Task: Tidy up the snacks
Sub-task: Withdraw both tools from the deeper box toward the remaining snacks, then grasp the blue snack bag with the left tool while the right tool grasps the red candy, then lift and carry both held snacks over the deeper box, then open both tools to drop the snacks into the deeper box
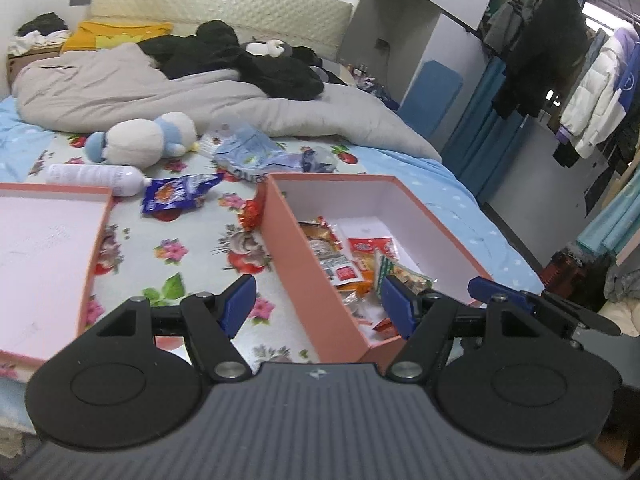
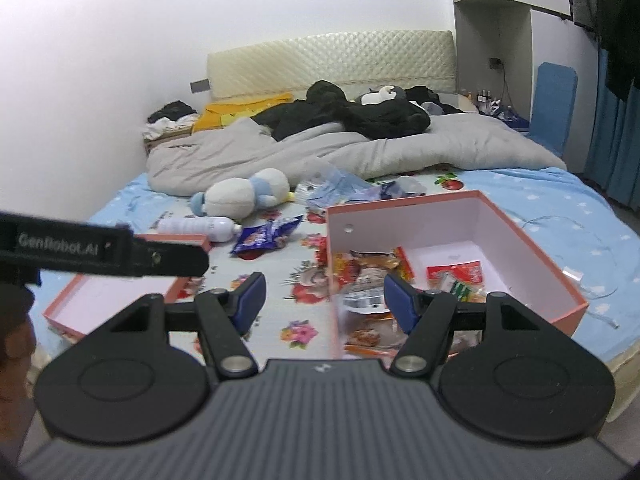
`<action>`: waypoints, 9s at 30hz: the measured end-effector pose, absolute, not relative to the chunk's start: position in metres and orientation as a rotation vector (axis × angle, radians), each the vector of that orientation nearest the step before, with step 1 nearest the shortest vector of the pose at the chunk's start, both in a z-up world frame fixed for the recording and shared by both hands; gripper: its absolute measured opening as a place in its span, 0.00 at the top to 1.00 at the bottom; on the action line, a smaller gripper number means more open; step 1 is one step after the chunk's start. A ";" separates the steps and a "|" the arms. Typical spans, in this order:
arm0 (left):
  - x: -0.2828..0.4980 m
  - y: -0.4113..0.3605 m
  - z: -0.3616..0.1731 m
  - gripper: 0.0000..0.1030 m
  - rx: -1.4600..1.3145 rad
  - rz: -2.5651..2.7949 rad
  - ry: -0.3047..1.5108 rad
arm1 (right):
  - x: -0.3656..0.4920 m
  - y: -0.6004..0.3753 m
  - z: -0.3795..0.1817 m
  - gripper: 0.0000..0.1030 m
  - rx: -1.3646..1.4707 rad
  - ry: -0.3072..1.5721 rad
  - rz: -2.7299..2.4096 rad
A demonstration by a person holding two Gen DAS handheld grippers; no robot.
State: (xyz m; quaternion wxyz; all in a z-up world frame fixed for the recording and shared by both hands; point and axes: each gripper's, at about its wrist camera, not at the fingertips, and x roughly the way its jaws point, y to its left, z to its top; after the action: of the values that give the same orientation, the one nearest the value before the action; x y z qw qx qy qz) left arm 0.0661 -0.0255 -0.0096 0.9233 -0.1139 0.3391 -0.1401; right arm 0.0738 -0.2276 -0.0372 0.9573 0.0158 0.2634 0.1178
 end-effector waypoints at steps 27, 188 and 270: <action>0.070 0.046 -0.073 0.20 -0.246 -0.166 0.743 | 0.068 -0.158 -0.094 0.35 0.010 0.584 0.297; 0.091 -0.025 -0.045 0.47 -0.286 -0.209 0.856 | 0.058 -0.218 -0.065 0.78 0.021 0.575 0.124; 0.167 -0.134 0.025 0.40 -0.060 -0.406 0.725 | 0.129 -0.317 -0.017 0.49 0.179 0.587 0.002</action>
State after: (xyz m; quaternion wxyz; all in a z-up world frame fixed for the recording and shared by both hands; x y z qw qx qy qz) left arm 0.1674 -0.1344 0.0245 0.9145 -0.0294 0.3521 -0.1970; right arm 0.1287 -0.3169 -0.0166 0.9533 0.0879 0.2889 0.0009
